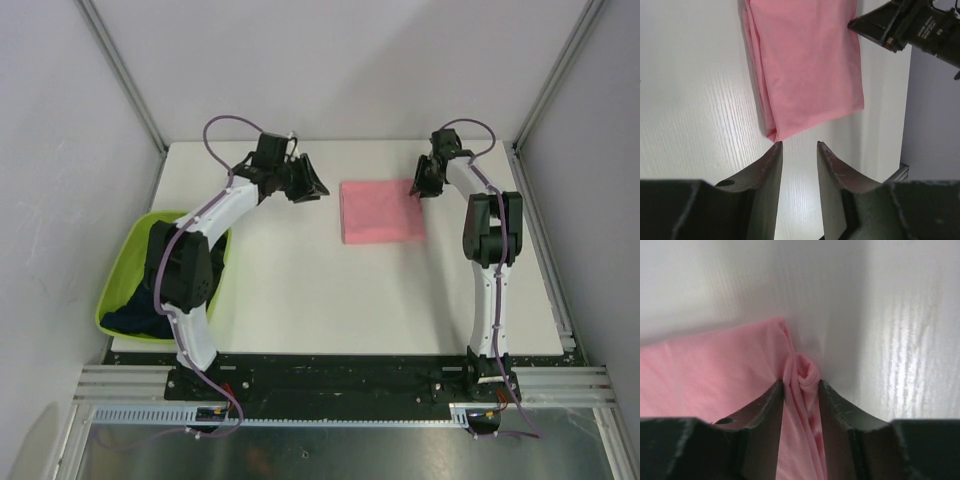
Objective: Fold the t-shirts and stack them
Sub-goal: Smooth out wrinkles on the folded tshirt, then put the neatly folded tshirt into the corner of the board with the right arm
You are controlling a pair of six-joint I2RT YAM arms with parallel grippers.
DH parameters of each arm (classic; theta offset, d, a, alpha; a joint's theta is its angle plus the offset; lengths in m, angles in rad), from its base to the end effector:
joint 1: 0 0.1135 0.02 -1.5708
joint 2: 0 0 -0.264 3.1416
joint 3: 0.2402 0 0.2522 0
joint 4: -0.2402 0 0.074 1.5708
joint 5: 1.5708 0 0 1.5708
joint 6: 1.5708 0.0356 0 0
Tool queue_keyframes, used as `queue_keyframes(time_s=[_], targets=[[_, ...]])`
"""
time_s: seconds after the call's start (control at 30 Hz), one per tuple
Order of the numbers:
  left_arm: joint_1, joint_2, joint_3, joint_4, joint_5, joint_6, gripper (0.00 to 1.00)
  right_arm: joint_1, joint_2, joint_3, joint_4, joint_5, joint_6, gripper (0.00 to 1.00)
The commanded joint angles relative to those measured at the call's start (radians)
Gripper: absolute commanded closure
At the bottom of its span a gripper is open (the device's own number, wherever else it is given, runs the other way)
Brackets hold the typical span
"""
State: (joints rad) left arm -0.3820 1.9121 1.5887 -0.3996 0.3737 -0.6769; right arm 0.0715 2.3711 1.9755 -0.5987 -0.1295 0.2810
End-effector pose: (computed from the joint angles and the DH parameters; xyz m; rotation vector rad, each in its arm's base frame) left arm 0.4035 -0.1761 0.2704 -0.1514 2.4260 -0.9472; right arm 0.5165 0.0416 0.1667 0.2205 2.5714 0.2989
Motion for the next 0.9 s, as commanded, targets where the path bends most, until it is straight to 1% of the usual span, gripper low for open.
queue_keyframes(time_s=[0.0,0.07,0.2,0.27,0.47,0.63,0.77,0.87], targets=[[-0.001,-0.130,-0.080,0.011,0.004,0.045,0.62,0.025,0.039,0.041,-0.031,0.054,-0.010,0.66],[-0.001,-0.162,-0.115,0.010,-0.006,0.054,0.62,0.026,0.040,0.046,-0.040,0.078,-0.008,0.73],[0.001,-0.211,-0.160,0.004,-0.020,0.070,0.62,0.020,0.049,0.081,-0.072,0.138,-0.008,0.95],[0.001,-0.225,-0.166,-0.001,-0.023,0.072,0.62,0.015,0.061,0.117,-0.094,0.171,-0.007,0.99],[0.001,-0.252,-0.175,-0.014,-0.030,0.082,0.62,-0.008,0.121,0.274,-0.150,0.256,-0.047,1.00],[0.001,-0.254,-0.178,-0.018,-0.029,0.089,0.62,-0.047,0.191,0.409,-0.168,0.296,-0.090,1.00],[0.001,-0.238,-0.163,-0.022,-0.022,0.091,0.62,-0.078,0.217,0.447,-0.131,0.338,-0.123,1.00],[0.000,-0.220,-0.152,-0.025,-0.016,0.091,0.63,-0.102,0.233,0.460,-0.085,0.398,-0.155,1.00]])
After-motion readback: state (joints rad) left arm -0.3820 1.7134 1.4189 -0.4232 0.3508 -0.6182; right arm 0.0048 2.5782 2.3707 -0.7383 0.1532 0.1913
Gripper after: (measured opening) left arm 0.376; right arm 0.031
